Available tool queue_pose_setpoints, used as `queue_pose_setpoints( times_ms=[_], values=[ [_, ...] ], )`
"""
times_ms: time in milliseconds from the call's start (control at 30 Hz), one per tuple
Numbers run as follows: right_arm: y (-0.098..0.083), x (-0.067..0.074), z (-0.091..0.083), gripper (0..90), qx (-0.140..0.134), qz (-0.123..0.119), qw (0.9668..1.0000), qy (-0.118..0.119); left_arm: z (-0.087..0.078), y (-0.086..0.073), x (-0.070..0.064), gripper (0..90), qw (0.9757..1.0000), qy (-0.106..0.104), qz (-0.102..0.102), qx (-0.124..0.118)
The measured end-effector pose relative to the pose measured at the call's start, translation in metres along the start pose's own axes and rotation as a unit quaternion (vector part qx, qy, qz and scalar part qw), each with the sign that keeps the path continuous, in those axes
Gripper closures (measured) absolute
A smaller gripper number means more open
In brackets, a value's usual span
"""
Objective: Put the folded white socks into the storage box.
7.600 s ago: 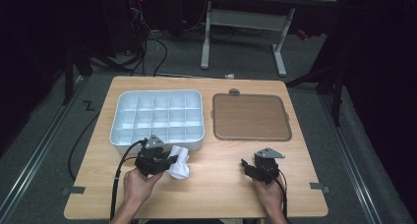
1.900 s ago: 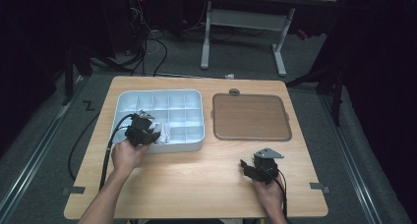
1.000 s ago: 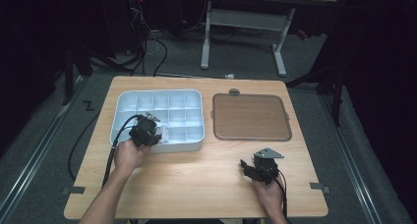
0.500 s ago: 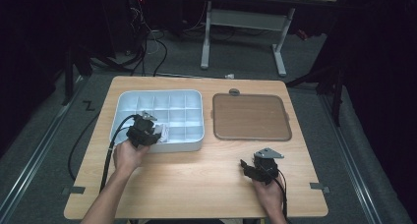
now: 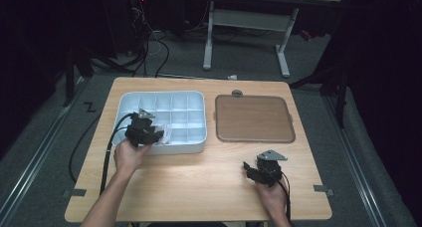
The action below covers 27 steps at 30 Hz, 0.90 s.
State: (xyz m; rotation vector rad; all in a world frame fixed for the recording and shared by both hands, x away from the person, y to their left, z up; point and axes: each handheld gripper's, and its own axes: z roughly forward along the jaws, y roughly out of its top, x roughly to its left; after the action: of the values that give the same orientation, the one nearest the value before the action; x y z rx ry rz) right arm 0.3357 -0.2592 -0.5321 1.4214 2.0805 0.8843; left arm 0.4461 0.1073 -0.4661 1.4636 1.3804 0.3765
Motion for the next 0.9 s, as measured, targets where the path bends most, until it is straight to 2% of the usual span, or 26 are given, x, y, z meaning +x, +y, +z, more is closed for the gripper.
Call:
queue_pose_setpoints(
  times_ms=[200,400,633,900],
  values=[
    [0.000,0.000,0.000,39.3,0.000,0.000,1.0000,0.000,0.001,0.006,-0.003,65.2,0.9997,-0.009,-0.016,-0.013],
    [0.000,0.000,0.000,39.3,0.000,0.000,1.0000,0.000,0.004,0.000,-0.005,74.8,0.9999,0.000,0.006,-0.009],
    [0.000,0.000,0.000,39.3,0.000,0.000,1.0000,0.000,0.011,-0.009,-0.006,77.3,0.9994,0.016,0.030,0.010],
    [0.000,0.000,0.000,39.3,0.000,0.000,1.0000,0.000,0.020,-0.017,-0.005,78.3,0.9983,0.029,0.040,0.029]
  ],
)
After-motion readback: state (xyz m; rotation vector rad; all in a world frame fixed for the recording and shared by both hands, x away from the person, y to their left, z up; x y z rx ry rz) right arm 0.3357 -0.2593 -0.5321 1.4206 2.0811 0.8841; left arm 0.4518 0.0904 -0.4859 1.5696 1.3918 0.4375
